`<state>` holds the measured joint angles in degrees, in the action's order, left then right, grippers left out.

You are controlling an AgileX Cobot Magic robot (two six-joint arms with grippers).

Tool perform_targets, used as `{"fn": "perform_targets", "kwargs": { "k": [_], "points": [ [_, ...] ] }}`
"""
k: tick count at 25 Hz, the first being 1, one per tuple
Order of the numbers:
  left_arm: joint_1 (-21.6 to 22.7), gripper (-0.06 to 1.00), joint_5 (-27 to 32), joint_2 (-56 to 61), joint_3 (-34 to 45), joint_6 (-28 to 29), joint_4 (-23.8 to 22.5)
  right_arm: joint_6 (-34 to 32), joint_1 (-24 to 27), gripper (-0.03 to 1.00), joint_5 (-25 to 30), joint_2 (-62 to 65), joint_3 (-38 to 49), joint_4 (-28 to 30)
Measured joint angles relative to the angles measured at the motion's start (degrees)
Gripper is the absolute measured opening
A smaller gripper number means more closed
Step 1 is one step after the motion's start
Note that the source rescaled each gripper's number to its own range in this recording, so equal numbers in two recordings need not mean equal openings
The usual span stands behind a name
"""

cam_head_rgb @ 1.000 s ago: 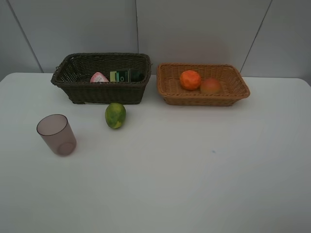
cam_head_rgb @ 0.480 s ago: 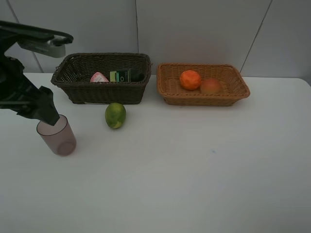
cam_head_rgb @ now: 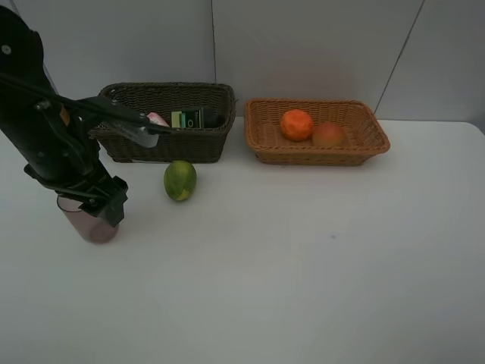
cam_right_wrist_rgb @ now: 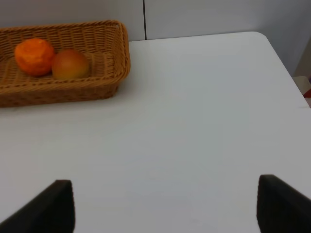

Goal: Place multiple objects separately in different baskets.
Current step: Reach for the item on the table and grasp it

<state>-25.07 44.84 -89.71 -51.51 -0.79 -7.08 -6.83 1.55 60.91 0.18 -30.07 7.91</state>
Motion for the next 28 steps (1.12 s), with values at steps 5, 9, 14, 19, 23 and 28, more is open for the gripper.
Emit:
{"fn": "perform_targets", "kwargs": {
  "k": [5, 9, 14, 19, 23, 28],
  "points": [
    [0.0, 1.00, -0.8, 0.0, -0.1, 1.4, -2.4, 0.0, 0.0, 0.70, 0.0, 0.0, 0.0, 0.0],
    [0.0, 1.00, -2.0, 0.0, -0.1, 1.4, -2.7, 0.0, 0.0, 0.70, 0.0, 0.0, 0.0, 0.0],
    [0.0, 1.00, -3.1, -2.8, -0.1, 1.4, -2.9, 0.0, 0.0, 0.70, 0.0, 0.0, 0.0, 0.0],
    [0.0, 1.00, -3.2, -7.3, -0.1, 1.4, -1.8, 0.0, 0.0, 0.70, 0.0, 0.0, 0.0, 0.0],
    [0.0, 1.00, -4.4, -9.9, -0.1, 1.4, -1.8, 0.0, 0.0, 0.70, 0.0, 0.0, 0.1, 0.0],
    [0.0, 1.00, -6.7, -11.7, 0.3, 1.4, -1.8, 0.0, 0.0, 0.70, 0.0, 0.0, 0.2, 0.0]
  ]
}}
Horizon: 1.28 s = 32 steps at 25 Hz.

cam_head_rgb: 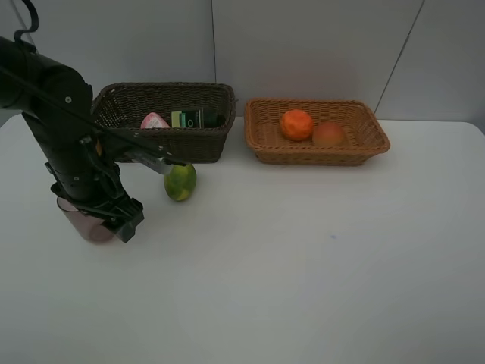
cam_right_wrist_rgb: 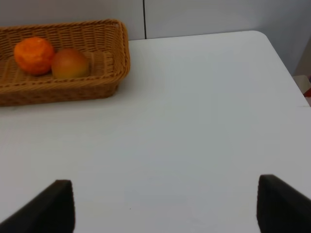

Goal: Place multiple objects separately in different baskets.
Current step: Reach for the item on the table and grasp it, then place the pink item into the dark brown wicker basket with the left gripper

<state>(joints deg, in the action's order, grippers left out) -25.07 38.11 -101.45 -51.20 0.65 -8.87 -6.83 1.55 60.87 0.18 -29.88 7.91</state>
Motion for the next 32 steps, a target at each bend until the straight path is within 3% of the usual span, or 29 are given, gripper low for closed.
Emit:
{"fn": "perform_targets", "kwargs": {
  "k": [3, 5, 8, 13, 15, 32],
  "points": [
    [0.0, 0.98, -1.8, -0.3, 1.3, 0.0, 0.0, 0.0, 0.0, 0.70, 0.0, 0.0, 0.0, 0.0],
    [0.0, 0.92, -2.2, -0.4, 1.9, 0.0, 0.0, 0.0, 0.0, 0.70, 0.0, 0.0, 0.0, 0.0],
    [0.0, 0.68, -2.7, -0.4, 2.0, 0.0, 0.0, 0.0, 0.0, 0.70, 0.0, 0.0, 0.0, 0.0],
    [0.0, 0.13, -2.9, -0.4, 2.0, 0.0, 0.0, 0.0, 0.0, 0.70, 0.0, 0.0, 0.0, 0.0],
    [0.0, 0.00, -2.9, -0.4, 2.0, 0.0, 0.0, 0.0, 0.0, 0.70, 0.0, 0.0, 0.0, 0.0],
    [0.0, 0.00, -2.9, -0.4, 2.0, 0.4, 0.0, 0.0, 0.0, 0.70, 0.0, 0.0, 0.0, 0.0]
  ]
}}
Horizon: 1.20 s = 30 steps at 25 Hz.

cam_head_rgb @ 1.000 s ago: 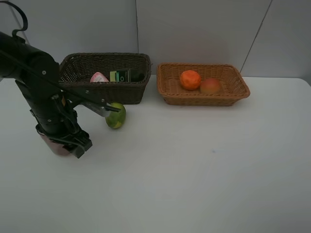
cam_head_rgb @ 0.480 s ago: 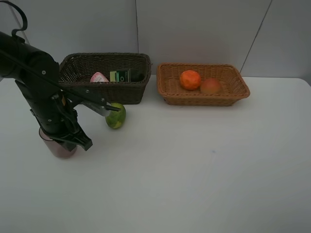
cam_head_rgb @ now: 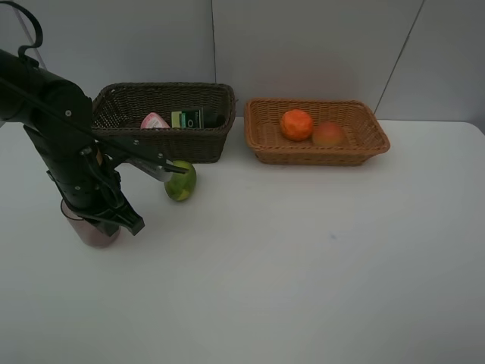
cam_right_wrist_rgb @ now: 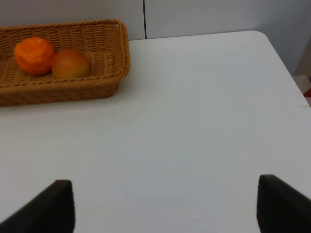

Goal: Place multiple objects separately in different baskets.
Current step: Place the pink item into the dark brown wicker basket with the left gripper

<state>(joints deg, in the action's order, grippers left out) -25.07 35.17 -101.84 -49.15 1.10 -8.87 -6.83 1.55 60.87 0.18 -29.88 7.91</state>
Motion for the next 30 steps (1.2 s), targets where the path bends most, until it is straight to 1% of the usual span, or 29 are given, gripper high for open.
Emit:
{"fn": "perform_targets", "kwargs": {
  "k": [3, 6, 9, 14, 17, 20, 23, 28, 30],
  "points": [
    [0.0, 0.00, 0.2, 0.0, -0.3, 1.8, 0.0, 0.0, 0.0, 0.70, 0.0, 0.0, 0.0, 0.0],
    [0.0, 0.00, 3.3, 0.7, -2.7, 3.8, 0.0, 0.0, 0.0, 0.70, 0.0, 0.0, 0.0, 0.0],
    [0.0, 0.00, 6.9, 3.1, -6.8, 5.6, 0.0, 0.0, 0.0, 0.70, 0.0, 0.0, 0.0, 0.0],
    [0.3, 0.00, 13.1, 4.9, -16.6, 11.2, -0.6, 0.0, 0.0, 0.70, 0.0, 0.0, 0.0, 0.0],
    [1.2, 0.00, 13.7, 4.9, -21.6, 12.8, -1.8, 0.0, 0.0, 0.70, 0.0, 0.0, 0.0, 0.0],
    [3.1, 0.00, 12.9, 4.7, -26.1, 13.4, -2.8, 0.0, 0.0, 0.70, 0.0, 0.0, 0.0, 0.0],
    [5.4, 0.00, 9.9, 3.1, -29.5, 14.9, -4.0, 0.0, 0.0, 0.70, 0.0, 0.0, 0.0, 0.0],
    [9.8, 0.00, 0.3, -0.5, -30.3, 19.1, -7.8, 0.0, 0.0, 0.70, 0.0, 0.0, 0.0, 0.0],
    [11.2, 0.00, -4.1, -2.2, -30.3, 19.5, -8.8, 0.0, 0.0, 0.70, 0.0, 0.0, 0.0, 0.0]
  ]
}}
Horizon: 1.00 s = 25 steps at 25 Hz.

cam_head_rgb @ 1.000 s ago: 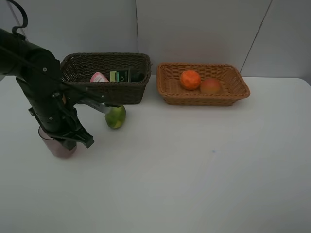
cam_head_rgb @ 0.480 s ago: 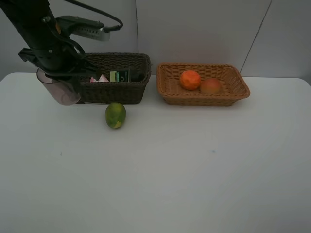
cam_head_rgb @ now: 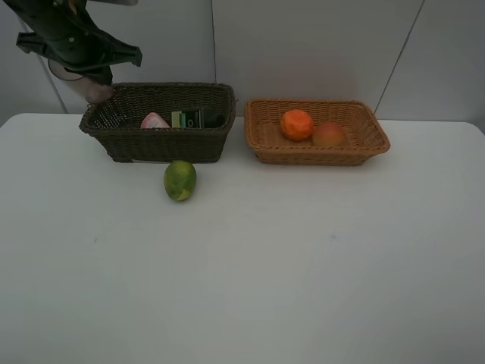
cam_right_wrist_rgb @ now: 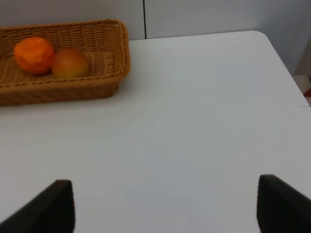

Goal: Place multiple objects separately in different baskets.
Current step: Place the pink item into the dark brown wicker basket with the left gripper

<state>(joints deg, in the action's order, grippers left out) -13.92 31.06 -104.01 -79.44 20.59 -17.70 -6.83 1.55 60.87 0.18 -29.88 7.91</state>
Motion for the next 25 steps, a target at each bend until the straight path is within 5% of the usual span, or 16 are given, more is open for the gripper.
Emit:
{"fn": "perform_targets", "kwargs": {
  "k": [8, 25],
  "points": [
    [1.2, 0.00, -13.8, -7.0, 0.0, 0.5, -0.4, 0.0, 0.0, 0.70, 0.0, 0.0, 0.0, 0.0],
    [1.2, 0.00, -17.1, -14.4, 0.0, 0.5, -1.4, 0.0, 0.0, 0.70, 0.0, 0.0, 0.0, 0.0]
  ]
}}
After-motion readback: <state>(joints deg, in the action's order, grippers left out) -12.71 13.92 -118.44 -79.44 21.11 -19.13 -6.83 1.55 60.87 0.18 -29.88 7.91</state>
